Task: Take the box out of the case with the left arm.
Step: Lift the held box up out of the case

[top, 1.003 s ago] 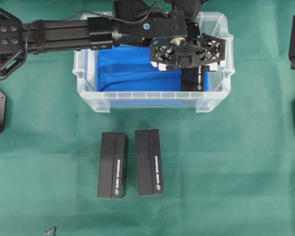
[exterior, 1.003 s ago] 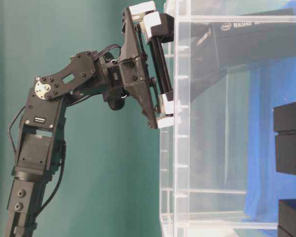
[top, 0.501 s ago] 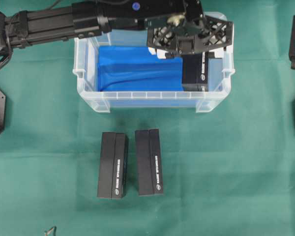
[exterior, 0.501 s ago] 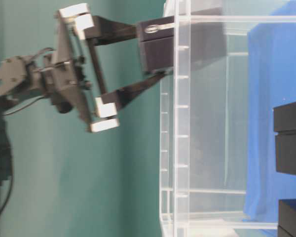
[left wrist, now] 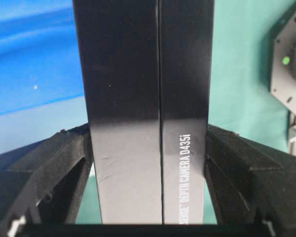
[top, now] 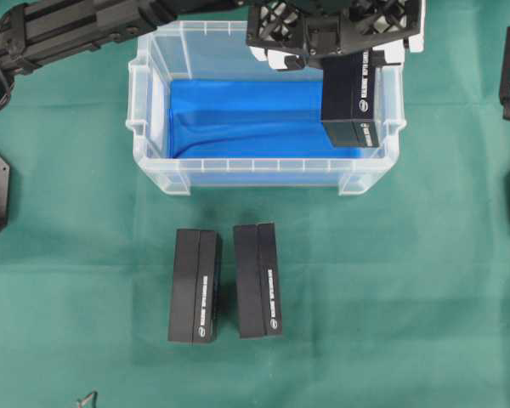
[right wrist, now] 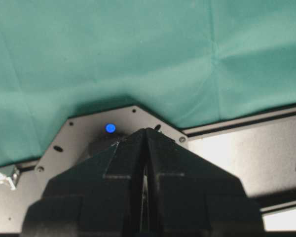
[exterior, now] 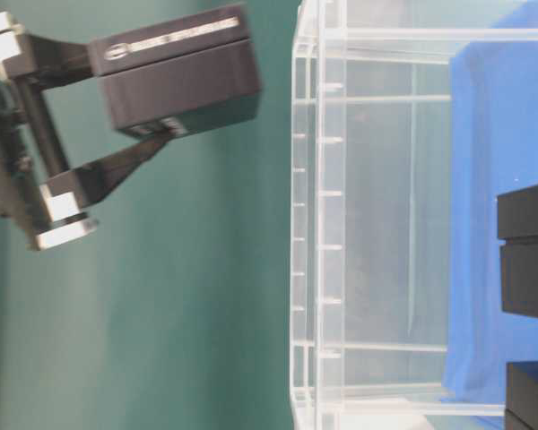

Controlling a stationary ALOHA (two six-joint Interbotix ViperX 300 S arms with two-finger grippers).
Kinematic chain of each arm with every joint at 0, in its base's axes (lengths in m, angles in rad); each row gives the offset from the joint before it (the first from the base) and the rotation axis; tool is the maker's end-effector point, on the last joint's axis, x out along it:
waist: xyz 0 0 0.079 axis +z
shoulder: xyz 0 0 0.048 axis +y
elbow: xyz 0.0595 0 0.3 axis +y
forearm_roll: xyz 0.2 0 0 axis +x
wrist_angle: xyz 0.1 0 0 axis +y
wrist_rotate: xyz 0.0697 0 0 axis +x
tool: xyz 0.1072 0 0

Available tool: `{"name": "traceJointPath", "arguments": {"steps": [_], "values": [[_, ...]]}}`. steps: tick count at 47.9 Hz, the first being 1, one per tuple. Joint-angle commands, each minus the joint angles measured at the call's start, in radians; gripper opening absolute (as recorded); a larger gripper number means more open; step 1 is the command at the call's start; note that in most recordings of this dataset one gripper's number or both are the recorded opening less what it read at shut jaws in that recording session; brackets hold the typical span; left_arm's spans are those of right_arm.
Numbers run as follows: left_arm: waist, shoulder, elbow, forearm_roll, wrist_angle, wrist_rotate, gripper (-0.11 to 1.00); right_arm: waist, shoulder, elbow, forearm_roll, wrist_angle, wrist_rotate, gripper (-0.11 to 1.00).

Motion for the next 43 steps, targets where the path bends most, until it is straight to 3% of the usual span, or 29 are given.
{"name": "traceJointPath", "arguments": {"steps": [1,43], "values": [[0.002,-0.028,-0.066,0.006,0.028,0.002,0.64,-0.002,0.0,-0.011,-0.002,-0.002,0.0,0.0],[0.002,-0.035,-0.061,0.012,0.048,0.002,0.64,-0.002,0.0,-0.011,0.0,0.003,0.002,0.0]]}}
